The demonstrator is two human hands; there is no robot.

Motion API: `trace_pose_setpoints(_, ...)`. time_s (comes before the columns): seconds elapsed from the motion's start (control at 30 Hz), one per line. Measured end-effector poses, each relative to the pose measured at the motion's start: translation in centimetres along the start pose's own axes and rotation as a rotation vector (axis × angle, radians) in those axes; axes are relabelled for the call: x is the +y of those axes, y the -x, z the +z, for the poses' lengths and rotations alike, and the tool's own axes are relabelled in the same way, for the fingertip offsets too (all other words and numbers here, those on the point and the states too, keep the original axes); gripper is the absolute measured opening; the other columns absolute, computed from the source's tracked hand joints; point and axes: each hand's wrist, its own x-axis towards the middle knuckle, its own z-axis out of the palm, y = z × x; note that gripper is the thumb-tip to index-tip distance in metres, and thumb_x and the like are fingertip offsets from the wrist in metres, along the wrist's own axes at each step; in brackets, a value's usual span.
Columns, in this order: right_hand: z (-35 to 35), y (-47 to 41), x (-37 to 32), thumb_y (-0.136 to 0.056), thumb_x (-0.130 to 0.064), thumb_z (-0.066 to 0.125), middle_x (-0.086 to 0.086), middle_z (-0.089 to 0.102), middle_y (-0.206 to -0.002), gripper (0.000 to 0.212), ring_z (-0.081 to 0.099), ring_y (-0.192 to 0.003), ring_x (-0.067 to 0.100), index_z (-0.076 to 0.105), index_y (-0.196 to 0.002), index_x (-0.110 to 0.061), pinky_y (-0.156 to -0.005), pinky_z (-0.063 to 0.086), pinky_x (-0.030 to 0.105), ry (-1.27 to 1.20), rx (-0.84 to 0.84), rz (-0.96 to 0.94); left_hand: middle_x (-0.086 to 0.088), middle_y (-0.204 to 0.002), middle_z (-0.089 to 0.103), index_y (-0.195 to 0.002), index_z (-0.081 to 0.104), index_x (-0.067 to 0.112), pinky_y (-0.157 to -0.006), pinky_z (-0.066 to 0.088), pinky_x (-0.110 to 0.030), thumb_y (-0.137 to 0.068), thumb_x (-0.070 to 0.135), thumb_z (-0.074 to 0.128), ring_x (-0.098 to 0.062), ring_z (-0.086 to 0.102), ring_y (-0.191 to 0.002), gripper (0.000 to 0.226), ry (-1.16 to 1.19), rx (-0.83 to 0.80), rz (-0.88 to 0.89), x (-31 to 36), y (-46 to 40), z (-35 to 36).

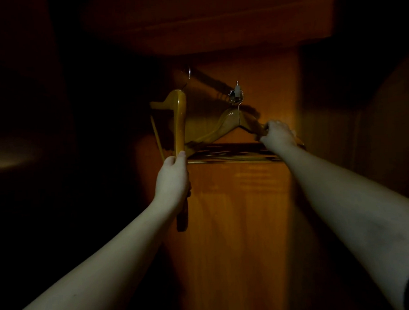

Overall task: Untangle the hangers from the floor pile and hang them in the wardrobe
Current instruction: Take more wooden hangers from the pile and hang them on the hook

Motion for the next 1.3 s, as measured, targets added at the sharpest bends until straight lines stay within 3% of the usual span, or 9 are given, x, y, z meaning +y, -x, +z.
trace_pose_setpoints(0.13, -1.2, 1.4, -0.5, -0.084, -0.053, 0.066, 0.009, 0.044, -0.134, 0.063, 0.037, -0.128, 0.029, 0.047, -0.133, -0.019, -0.104, 0.03, 0.046, 0.059, -0.02, 0.046, -0.001, -0.068, 0.048, -0.099, 0.056, 0.019, -0.044, 0.038, -0.027, -0.103, 0.043, 0.038, -0.014, 0.046, -0.053, 0.031, -0.016, -0.011, -0.013, -0.5, 0.8, -0.2)
trace_pose_setpoints(0.27, -2.0, 5.4, -3.6, -0.094, -0.048, 0.054, 0.008, 0.045, -0.133, 0.045, 0.042, -0.125, 0.027, 0.051, -0.129, -0.018, -0.103, 0.036, 0.043, -0.197, 0.117, -0.052, -0.003, -0.071, 0.052, -0.096, 0.057, 0.018, -0.045, 0.042, -0.028, -0.102, 0.043, 0.041, -0.015, 0.049, -0.054, 0.03, 0.005, -0.043, 0.015, -1.2, 1.7, -0.2)
trace_pose_setpoints(0.37, -3.5, 9.6, -8.1, -0.101, -0.046, 0.041, -0.002, 0.057, -0.111, 0.04, 0.054, -0.103, 0.014, 0.058, -0.122, -0.016, -0.077, 0.043, 0.026, -0.531, -0.207, -0.196, -0.005, -0.079, 0.058, -0.09, 0.052, 0.025, -0.049, 0.051, -0.031, -0.102, 0.043, 0.042, -0.018, 0.056, -0.06, 0.024, -0.078, -0.052, 0.044, -1.6, 2.6, 0.7)
trace_pose_setpoints(0.5, -4.0, 12.5, -12.0, -0.098, -0.056, 0.038, -0.007, 0.061, -0.095, 0.049, 0.058, -0.087, 0.011, 0.062, -0.11, -0.016, -0.068, 0.044, 0.026, -0.535, -0.451, -0.26, -0.006, -0.078, 0.059, -0.085, 0.049, 0.025, -0.056, 0.055, -0.037, -0.102, 0.041, 0.044, -0.018, 0.056, -0.059, 0.024, -0.09, -0.067, 0.007, -1.7, 3.8, 2.4)
trace_pose_setpoints(0.63, -3.3, 13.6, -12.9, -0.095, -0.05, 0.052, 0.0, 0.062, -0.094, 0.043, 0.058, -0.085, 0.017, 0.059, -0.109, -0.01, -0.062, 0.043, 0.027, -0.546, -0.464, -0.177, -0.011, -0.08, 0.061, -0.081, 0.046, 0.027, -0.056, 0.055, -0.039, -0.101, 0.042, 0.047, -0.022, 0.058, -0.062, 0.025, -0.092, -0.117, -0.035, -2.0, 4.7, 2.9)
trace_pose_setpoints(0.8, -3.0, 15.8, -12.8, -0.1, -0.036, 0.048, 0.0, 0.068, -0.092, 0.027, 0.063, -0.084, 0.015, 0.063, -0.103, -0.013, -0.071, 0.048, 0.03, -0.602, -0.401, -0.148, -0.008, -0.093, 0.068, -0.103, 0.063, 0.015, -0.075, 0.058, -0.046, -0.1, 0.032, 0.051, -0.025, 0.065, -0.077, 0.021, -0.179, -0.425, -0.116, -1.9, 5.0, 2.0)
trace_pose_setpoints(0.9, -3.3, 16.7, -12.4, -0.101, -0.034, 0.046, 0.001, 0.066, -0.102, 0.029, 0.061, -0.091, 0.017, 0.061, -0.115, -0.013, -0.074, 0.045, 0.03, -0.53, -0.325, -0.211, -0.01, -0.093, 0.069, -0.103, 0.066, 0.012, -0.073, 0.058, -0.043, -0.1, 0.027, 0.05, -0.026, 0.067, -0.077, 0.022, -0.199, -0.52, -0.074, -1.0, 5.3, 0.9)
trace_pose_setpoints(1.13, -7.0, 17.3, -9.0, -0.101, -0.039, 0.045, 0.001, 0.062, -0.087, 0.028, 0.056, -0.075, 0.015, 0.06, -0.097, -0.016, -0.064, 0.043, 0.03, -0.471, -0.265, -0.144, 0.001, -0.077, 0.063, -0.089, 0.066, 0.018, -0.06, 0.049, -0.04, -0.099, 0.03, 0.049, -0.018, 0.059, -0.069, 0.023, -0.392, -0.171, 0.422, -0.3, 3.9, -3.0)
trace_pose_setpoints(1.3, -9.4, 17.0, -5.9, -0.101, -0.042, 0.044, 0.001, 0.057, -0.072, 0.032, 0.052, -0.065, 0.018, 0.056, -0.082, -0.019, -0.061, 0.04, 0.031, -0.478, -0.211, -0.02, -0.001, -0.125, 0.053, -0.126, 0.057, 0.014, -0.102, 0.04, -0.036, -0.099, 0.035, 0.047, -0.019, 0.045, -0.122, 0.035, -0.577, -0.025, 0.568, -0.4, 0.9, -3.2)
